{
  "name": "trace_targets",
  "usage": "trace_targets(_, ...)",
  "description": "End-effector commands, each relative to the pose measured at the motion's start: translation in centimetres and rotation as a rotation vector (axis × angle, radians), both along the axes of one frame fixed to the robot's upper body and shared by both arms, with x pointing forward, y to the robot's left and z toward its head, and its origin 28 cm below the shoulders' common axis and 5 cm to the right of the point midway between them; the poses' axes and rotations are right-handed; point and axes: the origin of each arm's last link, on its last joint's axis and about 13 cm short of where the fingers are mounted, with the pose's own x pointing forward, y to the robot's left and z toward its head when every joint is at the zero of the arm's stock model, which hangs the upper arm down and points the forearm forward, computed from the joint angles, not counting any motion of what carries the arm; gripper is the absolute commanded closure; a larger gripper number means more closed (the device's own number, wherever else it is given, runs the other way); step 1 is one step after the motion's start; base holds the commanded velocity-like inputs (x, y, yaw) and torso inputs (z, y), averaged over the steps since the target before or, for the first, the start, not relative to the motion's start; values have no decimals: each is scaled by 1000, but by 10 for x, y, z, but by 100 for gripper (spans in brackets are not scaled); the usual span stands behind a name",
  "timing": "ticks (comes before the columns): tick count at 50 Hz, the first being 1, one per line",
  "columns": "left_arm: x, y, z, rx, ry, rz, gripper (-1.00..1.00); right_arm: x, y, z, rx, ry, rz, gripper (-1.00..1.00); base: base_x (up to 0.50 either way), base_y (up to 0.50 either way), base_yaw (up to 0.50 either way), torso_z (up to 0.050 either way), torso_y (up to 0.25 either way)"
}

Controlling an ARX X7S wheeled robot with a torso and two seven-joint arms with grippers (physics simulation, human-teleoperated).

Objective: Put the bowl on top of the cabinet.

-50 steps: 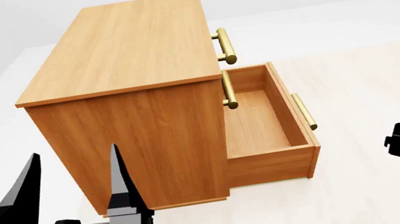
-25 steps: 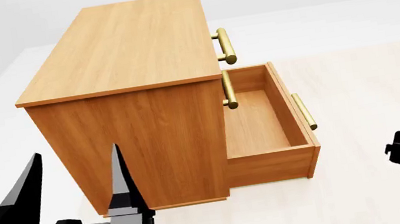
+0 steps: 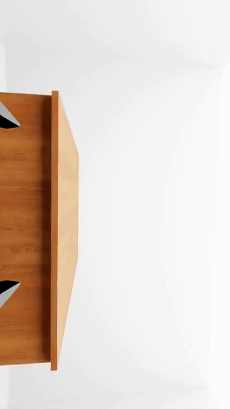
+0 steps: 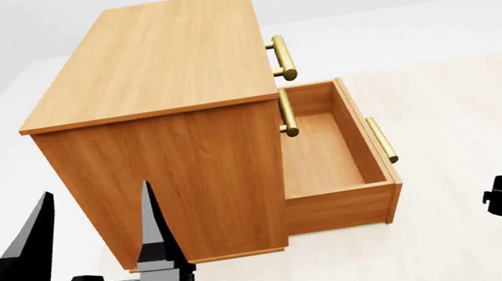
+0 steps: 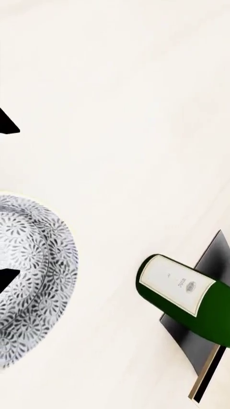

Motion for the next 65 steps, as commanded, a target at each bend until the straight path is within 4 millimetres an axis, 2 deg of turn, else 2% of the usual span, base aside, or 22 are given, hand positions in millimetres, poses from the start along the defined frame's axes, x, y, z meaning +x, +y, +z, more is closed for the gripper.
trace_targets(1, 0, -1, 0, 0, 0, -2, -100, 1, -1, -5, -1, 20, -3, -100, 0, 0, 0, 0, 0)
trace_targets(18, 0, -1, 0, -1, 0, -4, -100, 3, -1, -18, 0, 48, -3, -100, 0, 0, 0, 0, 0)
trace_targets(53, 1, -1, -1, 0, 1, -3, -100, 0, 0, -26, -2, 68, -6, -100, 0, 0, 0, 0, 0)
trace_targets(54, 1, -1, 0, 0, 1, -3, -100, 0, 0, -26, -2, 66, -5, 100, 0, 0, 0, 0, 0)
trace_targets(65, 1, -1, -1, 0, 2, -3, -100, 0, 1, -16, -25, 39, -12, 100, 0, 0, 0, 0, 0)
